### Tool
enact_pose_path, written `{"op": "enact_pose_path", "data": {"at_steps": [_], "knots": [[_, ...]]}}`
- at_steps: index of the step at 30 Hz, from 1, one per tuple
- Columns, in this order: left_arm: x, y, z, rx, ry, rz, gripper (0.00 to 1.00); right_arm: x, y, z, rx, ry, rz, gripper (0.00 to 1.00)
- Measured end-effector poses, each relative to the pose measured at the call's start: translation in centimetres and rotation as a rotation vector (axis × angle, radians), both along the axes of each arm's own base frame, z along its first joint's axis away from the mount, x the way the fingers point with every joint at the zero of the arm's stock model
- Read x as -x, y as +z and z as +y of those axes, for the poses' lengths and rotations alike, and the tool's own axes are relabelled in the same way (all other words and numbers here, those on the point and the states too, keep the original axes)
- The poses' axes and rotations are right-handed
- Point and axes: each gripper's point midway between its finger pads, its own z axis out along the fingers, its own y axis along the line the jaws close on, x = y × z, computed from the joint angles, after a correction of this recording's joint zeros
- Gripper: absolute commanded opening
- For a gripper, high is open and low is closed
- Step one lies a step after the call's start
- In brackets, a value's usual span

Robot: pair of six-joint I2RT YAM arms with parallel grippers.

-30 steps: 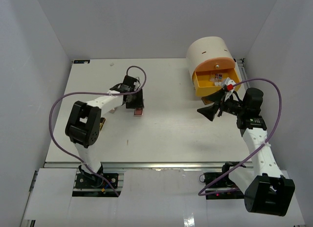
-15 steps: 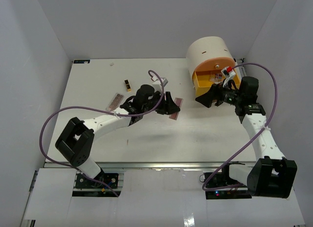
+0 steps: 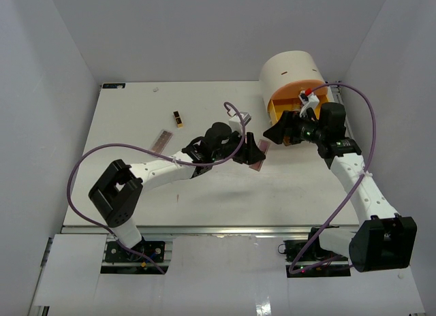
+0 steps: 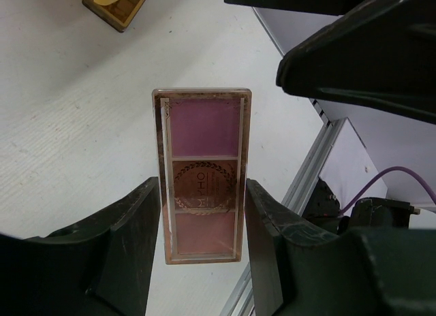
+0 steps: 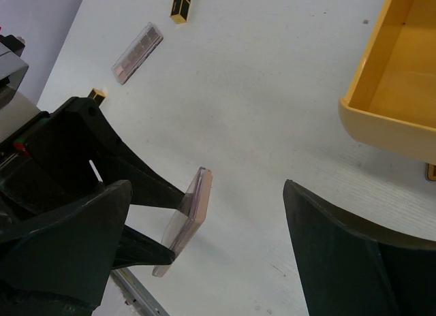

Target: Organize the makeup

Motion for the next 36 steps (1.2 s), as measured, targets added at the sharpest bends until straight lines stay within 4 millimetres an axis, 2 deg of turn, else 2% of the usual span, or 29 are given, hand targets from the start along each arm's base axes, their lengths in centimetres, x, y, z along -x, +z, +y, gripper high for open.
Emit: {"op": "enact_pose_path", "data": {"at_steps": [6, 11, 15, 17, 21, 25, 29, 32, 36], "knots": [[-0.3, 1.2, -0.5, 0.017, 0.004, -0.029, 0.01, -0.1, -0.3, 0.0, -0.002, -0.006, 0.013, 0.85], [-0.8, 3.0, -1.5, 0.045, 0.002, -0.064, 0.02, 0.0, -0.7, 0.2, -0.013, -0.004, 0.03, 0.66], [-1.2, 3.4, -2.3, 0.051, 0.0, -0.076, 0.02, 0.3, -1.7, 0.3, -0.02, -0.004, 0.06, 0.52], [-1.4, 3.3, -2.5, 0.048, -0.001, -0.078, 0.02, 0.4, -1.8, 0.4, -0.027, -0.002, 0.069, 0.36], [-1.4, 2.9, -2.7, 0.041, -0.001, -0.075, 0.06, 0.5, -1.6, 0.7, -0.045, 0.014, 0.064, 0.14], [-1.5, 2.8, -2.8, 0.034, 0.009, -0.078, 0.29, 0.6, -1.3, 0.8, -0.059, 0.026, 0.061, 0.08], [-1.7, 2.8, -2.8, 0.034, 0.009, -0.078, 0.56, 0.5, -1.1, 0.7, -0.065, 0.031, 0.05, 0.08], [-1.6, 2.8, -2.8, 0.033, 0.004, -0.081, 0.69, 0.5, -1.0, 0.5, -0.062, 0.035, 0.039, 0.08], [-1.4, 2.5, -2.6, 0.006, -0.02, -0.104, 0.95, 0.3, -0.6, 0.0, -0.01, 0.031, -0.029, 0.08]]}}
